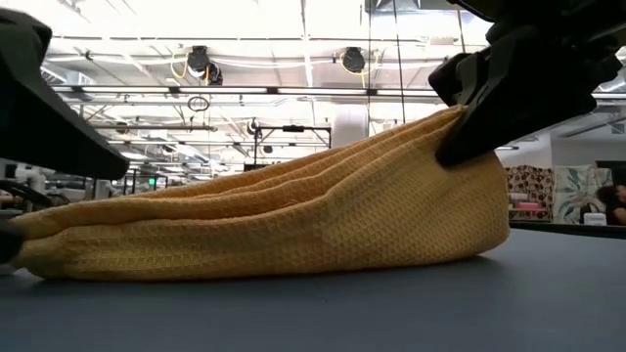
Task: Roll towel
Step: Roll the yellow towel
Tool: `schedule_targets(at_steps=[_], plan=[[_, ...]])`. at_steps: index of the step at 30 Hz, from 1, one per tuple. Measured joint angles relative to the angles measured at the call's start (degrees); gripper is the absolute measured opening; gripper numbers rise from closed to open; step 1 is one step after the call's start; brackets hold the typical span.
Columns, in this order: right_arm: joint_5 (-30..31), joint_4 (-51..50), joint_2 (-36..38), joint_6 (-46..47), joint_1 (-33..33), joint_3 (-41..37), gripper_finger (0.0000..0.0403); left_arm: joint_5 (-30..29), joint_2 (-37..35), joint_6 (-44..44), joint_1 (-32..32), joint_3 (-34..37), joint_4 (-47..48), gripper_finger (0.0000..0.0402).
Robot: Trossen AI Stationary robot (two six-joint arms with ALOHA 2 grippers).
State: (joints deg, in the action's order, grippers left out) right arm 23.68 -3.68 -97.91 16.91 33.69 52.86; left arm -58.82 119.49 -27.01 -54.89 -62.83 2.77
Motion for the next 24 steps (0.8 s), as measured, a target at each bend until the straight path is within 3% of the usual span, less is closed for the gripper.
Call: schedule_targets(at_steps=[4, 8, 14, 18, 24], plan=[[0.00, -0.02, 0.00, 0.41, 0.02, 0.00, 0.0002, 2.15, 1.32, 5.85, 1.06, -0.12, -2.81, 0.0313], [0.00, 0.01, 0.00, 0.46, 0.02, 0.00, 0.0002, 3.24, 2.39, 5.86, 2.31, -0.17, -2.90, 0.0274], [0.00, -0.08, 0.00, 0.66, 0.02, 0.00, 0.0002, 4.89, 2.41, 0.62, 2.97, -0.17, -0.15, 0.0196], [0.00, -0.07, 0.00, 0.66, 0.02, 0.00, 0.0002, 7.40, 2.41, -6.52, 3.30, -0.20, 4.69, 0.0179], [0.00, -0.04, 0.00, 0.59, 0.02, 0.00, 0.0002, 8.13, 2.43, -4.57, 4.04, -0.20, 4.37, 0.0153]])
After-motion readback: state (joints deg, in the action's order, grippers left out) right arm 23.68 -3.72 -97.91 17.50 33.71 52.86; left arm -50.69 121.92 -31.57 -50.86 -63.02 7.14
